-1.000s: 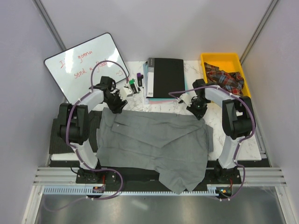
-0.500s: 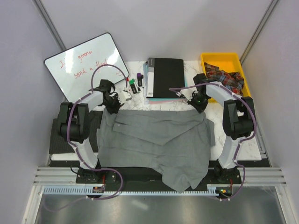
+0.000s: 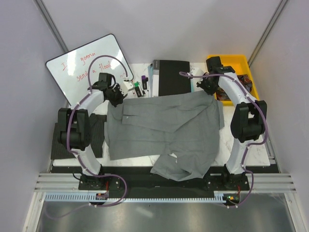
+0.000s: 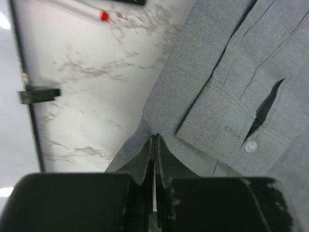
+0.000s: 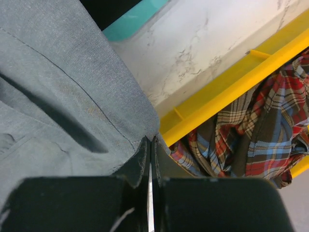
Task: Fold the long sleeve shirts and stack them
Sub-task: Fold the shirt
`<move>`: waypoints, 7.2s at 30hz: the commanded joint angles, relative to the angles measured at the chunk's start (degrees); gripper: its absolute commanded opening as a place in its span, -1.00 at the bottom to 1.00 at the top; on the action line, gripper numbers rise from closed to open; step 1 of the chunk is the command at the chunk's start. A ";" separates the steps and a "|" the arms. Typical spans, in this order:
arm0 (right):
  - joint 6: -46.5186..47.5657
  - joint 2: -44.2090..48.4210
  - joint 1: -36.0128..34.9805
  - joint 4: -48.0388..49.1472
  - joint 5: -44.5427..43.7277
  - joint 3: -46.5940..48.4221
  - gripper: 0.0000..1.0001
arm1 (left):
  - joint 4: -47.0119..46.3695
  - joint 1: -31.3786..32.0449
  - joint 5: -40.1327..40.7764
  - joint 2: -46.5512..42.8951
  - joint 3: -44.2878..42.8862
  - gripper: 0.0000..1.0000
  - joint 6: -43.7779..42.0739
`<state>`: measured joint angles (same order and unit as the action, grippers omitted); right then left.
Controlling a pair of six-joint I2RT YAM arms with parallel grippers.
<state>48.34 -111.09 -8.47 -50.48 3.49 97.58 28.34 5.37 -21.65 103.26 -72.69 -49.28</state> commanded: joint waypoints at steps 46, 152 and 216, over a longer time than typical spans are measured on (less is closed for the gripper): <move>13.54 47.11 -42.50 -16.32 11.90 -54.69 -0.17 | 18.16 6.33 -10.08 -46.93 33.66 0.49 0.23; 0.70 57.30 -39.88 -23.44 0.47 -35.09 -1.00 | 29.58 14.06 2.75 -51.41 37.71 -0.96 -28.33; 7.21 16.34 8.20 -30.73 32.02 -12.06 0.23 | -19.18 77.86 12.68 -20.15 26.37 0.65 -1.78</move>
<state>53.32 -97.60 -0.97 -75.20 29.47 85.08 23.40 80.05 -17.58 77.52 -46.54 -49.60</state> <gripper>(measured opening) 0.612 0.832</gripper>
